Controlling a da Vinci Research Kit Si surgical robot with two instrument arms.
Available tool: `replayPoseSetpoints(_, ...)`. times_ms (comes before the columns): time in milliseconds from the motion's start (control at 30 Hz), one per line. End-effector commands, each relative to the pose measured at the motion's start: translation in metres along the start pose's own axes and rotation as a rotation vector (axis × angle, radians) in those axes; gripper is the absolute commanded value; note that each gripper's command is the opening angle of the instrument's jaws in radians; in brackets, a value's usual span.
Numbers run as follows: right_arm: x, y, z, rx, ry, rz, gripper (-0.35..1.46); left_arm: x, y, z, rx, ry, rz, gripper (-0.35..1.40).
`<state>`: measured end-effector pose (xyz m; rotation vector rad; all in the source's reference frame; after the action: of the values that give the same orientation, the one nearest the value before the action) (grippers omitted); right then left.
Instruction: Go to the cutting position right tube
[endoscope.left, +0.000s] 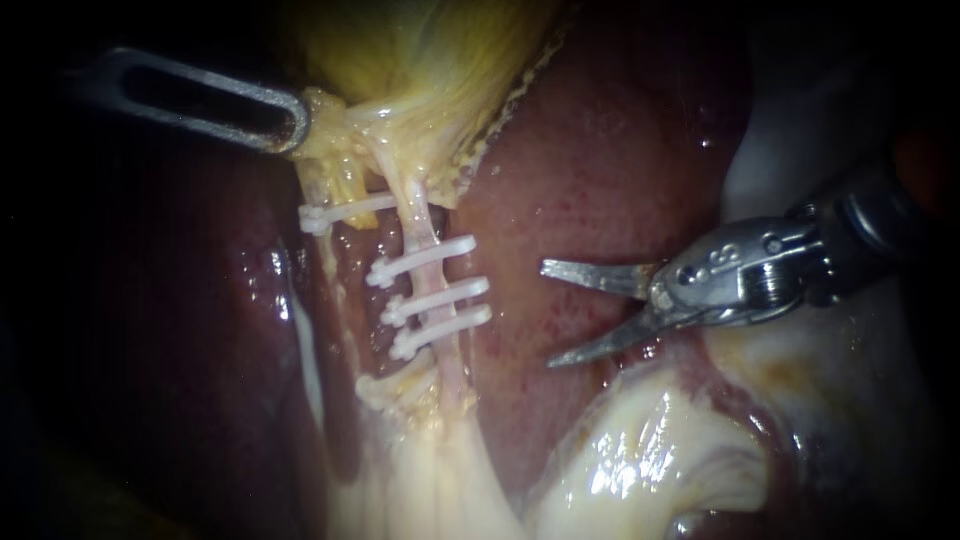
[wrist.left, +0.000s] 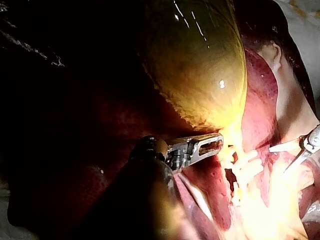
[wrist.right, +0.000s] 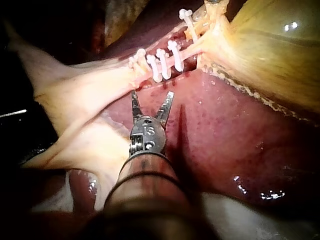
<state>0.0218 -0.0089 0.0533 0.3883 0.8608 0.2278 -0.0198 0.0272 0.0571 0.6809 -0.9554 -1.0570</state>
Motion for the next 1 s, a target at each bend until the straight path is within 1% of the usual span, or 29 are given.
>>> replayPoseSetpoints(33,0.0002,0.0,0.0002,0.01,0.008,0.023,1.35,0.0001,0.0001,0.0002,-0.002,-0.001,0.001,-0.35)
replayPoseSetpoints(133,0.0006,0.0001,0.0009,0.07,0.021,0.08,1.35,0.0005,0.0,0.0006,-0.006,-0.003,0.002,-0.35)
replayPoseSetpoints(200,0.0008,0.0002,0.0013,0.082,0.021,0.124,1.35,0.0008,0.0,0.0008,-0.009,-0.005,0.003,-0.35)
replayPoseSetpoints(367,0.0009,0.0008,0.0023,0.103,0.035,0.22,1.35,0.0011,-0.0001,0.0013,-0.013,-0.008,0.004,-0.35)
replayPoseSetpoints(433,0.0007,0.0013,0.0028,0.113,0.041,0.258,1.35,0.0011,-0.0001,0.0013,-0.013,-0.008,0.004,-0.35)
replayPoseSetpoints(567,0.0002,0.0022,0.0036,0.138,0.038,0.334,1.33,0.0012,-0.0002,0.0013,-0.012,-0.007,0.004,-0.35)
replayPoseSetpoints(700,-0.0005,0.0035,0.0047,0.176,0.039,0.392,1.33,0.0012,-0.0003,0.0014,-0.01,-0.006,0.004,-0.35)
replayPoseSetpoints(933,-0.0014,0.0054,0.006,0.223,0.024,0.454,1.3,0.0014,-0.0006,0.0015,-0.007,-0.004,0.004,-0.35)
replayPoseSetpoints(1000,-0.0014,0.0058,0.0062,0.233,0.026,0.464,1.28,0.0014,-0.0006,0.0015,-0.007,-0.004,0.004,-0.35)
